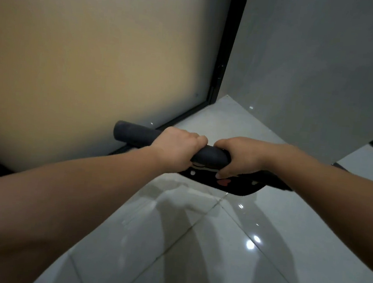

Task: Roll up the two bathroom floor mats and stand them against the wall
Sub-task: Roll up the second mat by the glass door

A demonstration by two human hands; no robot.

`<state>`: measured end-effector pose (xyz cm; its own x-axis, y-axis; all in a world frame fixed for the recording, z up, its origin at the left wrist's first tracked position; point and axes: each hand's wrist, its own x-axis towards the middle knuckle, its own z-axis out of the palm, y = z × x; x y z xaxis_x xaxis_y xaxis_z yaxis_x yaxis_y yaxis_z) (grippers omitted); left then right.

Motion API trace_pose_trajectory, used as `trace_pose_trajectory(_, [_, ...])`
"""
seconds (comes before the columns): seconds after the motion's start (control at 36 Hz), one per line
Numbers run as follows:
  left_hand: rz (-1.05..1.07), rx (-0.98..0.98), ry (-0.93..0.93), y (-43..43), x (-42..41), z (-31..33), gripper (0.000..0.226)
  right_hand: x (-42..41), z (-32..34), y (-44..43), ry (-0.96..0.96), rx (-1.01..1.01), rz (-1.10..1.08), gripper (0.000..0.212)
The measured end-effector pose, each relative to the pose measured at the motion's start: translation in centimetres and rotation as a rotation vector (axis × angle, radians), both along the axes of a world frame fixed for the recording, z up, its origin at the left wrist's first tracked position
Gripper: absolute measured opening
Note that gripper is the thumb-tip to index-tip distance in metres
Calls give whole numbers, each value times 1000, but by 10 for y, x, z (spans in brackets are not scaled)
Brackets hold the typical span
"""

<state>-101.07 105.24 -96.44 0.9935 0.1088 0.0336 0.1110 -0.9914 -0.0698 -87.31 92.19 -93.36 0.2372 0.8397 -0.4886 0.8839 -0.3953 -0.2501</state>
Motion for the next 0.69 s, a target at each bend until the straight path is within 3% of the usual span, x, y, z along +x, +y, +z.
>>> trace_pose_trajectory(0.08, [0, 8, -34, -3, 2, 2, 37, 5, -1, -3, 174, -2, -109, 37])
trace_pose_trajectory(0.17, [6, -10, -48, -1, 5, 0, 39, 4, -1, -3, 118, 53, -104, 31])
trace_pose_trajectory(0.25, [65, -185, 33, 4, 7, 3, 43, -1, -4, -6, -249, 134, 72, 30])
trace_pose_trajectory(0.33, [157, -490, 252, 10, 4, 8, 50, 0, -17, -11, -645, 408, 372, 26])
trace_pose_trajectory(0.42, [190, -654, 296, 12, -1, 8, 43, 2, -23, -13, -752, 579, 497, 26])
trace_pose_trajectory(0.47, [199, -645, 276, 11, -2, 7, 36, 1, -24, -13, -732, 566, 483, 28])
trace_pose_trajectory(0.53, [175, -469, 213, 9, -2, 5, 31, -3, -19, -11, -642, 461, 402, 33])
trace_pose_trajectory(0.61, [85, -90, 29, 7, -3, 1, 30, -3, -8, -3, -333, 204, 172, 41])
trace_pose_trajectory(0.69, [18, 55, -42, 6, -4, 2, 32, 0, -1, 1, -6, 71, 7, 45])
